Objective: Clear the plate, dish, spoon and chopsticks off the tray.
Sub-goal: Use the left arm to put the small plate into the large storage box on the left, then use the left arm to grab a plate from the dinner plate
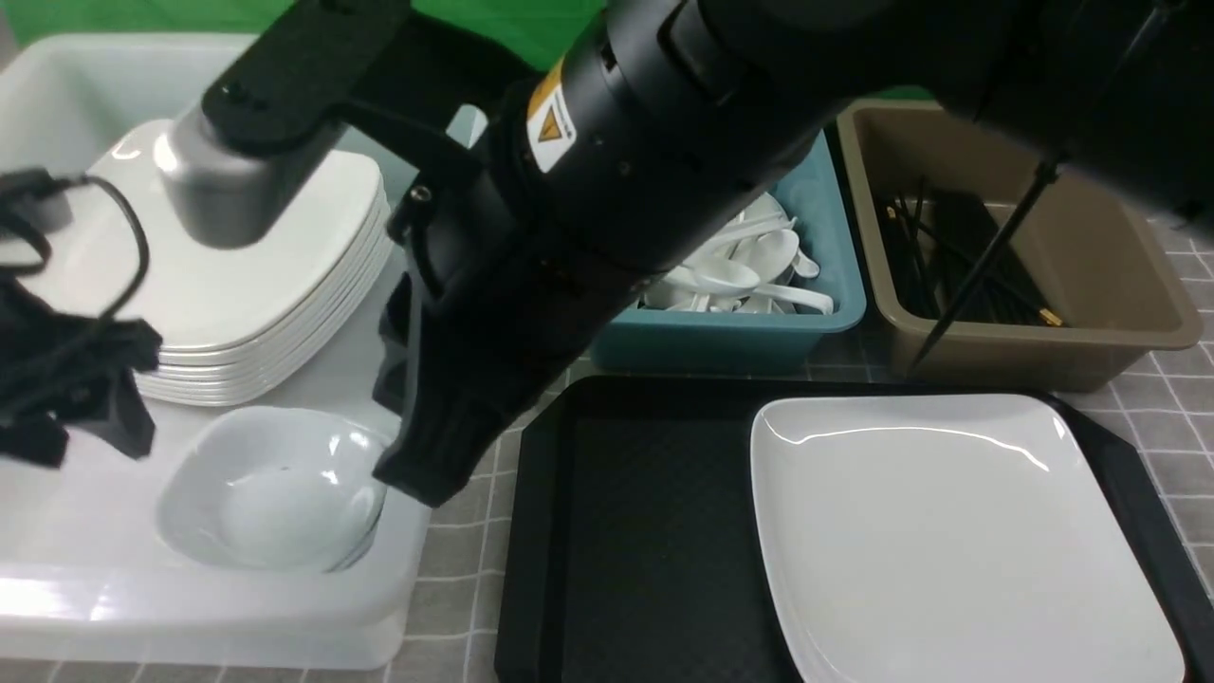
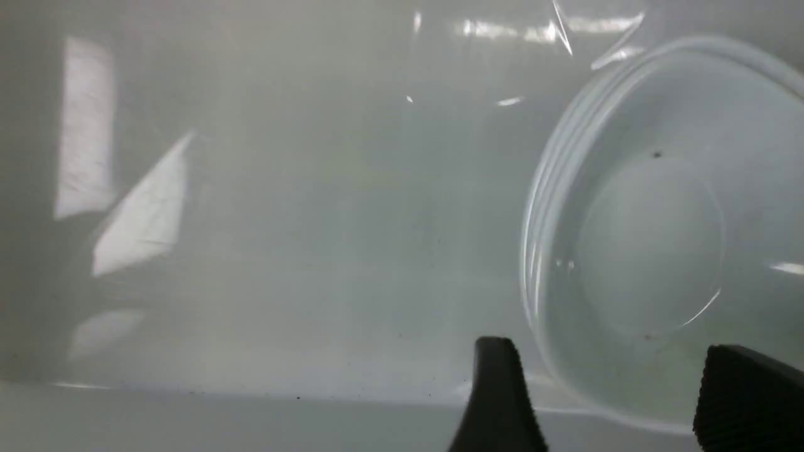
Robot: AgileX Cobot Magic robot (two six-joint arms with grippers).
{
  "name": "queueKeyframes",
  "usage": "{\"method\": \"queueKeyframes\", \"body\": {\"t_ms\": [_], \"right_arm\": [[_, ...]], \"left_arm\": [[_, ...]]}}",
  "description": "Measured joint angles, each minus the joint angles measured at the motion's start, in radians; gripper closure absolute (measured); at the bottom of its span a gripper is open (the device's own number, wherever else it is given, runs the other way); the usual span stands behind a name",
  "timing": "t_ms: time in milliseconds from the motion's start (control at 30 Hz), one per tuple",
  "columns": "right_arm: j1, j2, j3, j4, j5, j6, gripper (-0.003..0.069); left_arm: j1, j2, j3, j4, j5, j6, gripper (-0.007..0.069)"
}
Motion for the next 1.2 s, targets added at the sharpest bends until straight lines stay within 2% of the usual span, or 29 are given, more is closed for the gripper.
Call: {"method": "queueKeyframes", "body": {"t_ms": [133, 200, 267, 300, 400, 433, 533, 567, 600, 700, 800, 1033, 1200], "right_arm": [[0.000, -0.033, 0.000, -0.134, 0.073, 0.074, 0.0623], [-0.006, -0.065, 0.000, -0.249, 0.133, 0.132, 0.0622], [-0.032, -0.107, 0.006, -0.331, 0.141, 0.181, 0.0622], [-0.054, -0.141, 0.013, -0.361, 0.141, 0.199, 0.0622], [-0.142, -0.238, 0.067, -0.393, 0.141, 0.235, 0.0622], [-0.193, -0.292, 0.114, -0.401, 0.141, 0.257, 0.0622], [-0.269, -0.374, 0.207, -0.401, 0.141, 0.291, 0.0622], [-0.334, -0.441, 0.308, -0.388, 0.141, 0.311, 0.0622], [-0.334, -0.449, 0.308, -0.385, 0.141, 0.311, 0.0622], [-0.435, -0.587, 0.509, -0.335, 0.140, 0.340, 0.0620], [-0.498, -0.706, 0.680, -0.319, 0.124, 0.364, 0.0620], [-0.531, -0.880, 0.852, -0.307, 0.106, 0.411, 0.0620], [-0.531, -0.915, 0.861, -0.303, 0.098, 0.420, 0.0620]], "left_arm": [[-0.022, -0.037, -0.063, -0.049, 0.033, -0.001, 0.0221], [-0.075, -0.053, -0.085, -0.087, 0.038, 0.004, 0.0262], [-0.155, -0.059, -0.108, -0.107, 0.041, 0.004, 0.0326], [-0.224, -0.060, -0.120, -0.115, 0.041, 0.003, 0.0384], [-0.391, -0.042, -0.165, -0.116, 0.041, -0.052, 0.0526], [-0.492, -0.015, -0.200, -0.116, 0.042, -0.078, 0.0582], [-0.609, 0.032, -0.246, -0.113, 0.042, -0.096, 0.0607], [-0.692, 0.093, -0.301, -0.102, 0.034, -0.104, 0.0608], [-0.710, 0.109, -0.307, -0.098, 0.034, -0.106, 0.0608], [-0.814, 0.239, -0.427, -0.065, 0.019, -0.120, 0.0576], [-0.856, 0.391, -0.567, -0.049, 0.018, -0.152, 0.0494], [-0.859, 0.653, -0.795, -0.022, 0.008, -0.178, 0.0258], [-0.859, 0.772, -0.849, -0.016, -0.006, -0.197, 0.0149]]}}
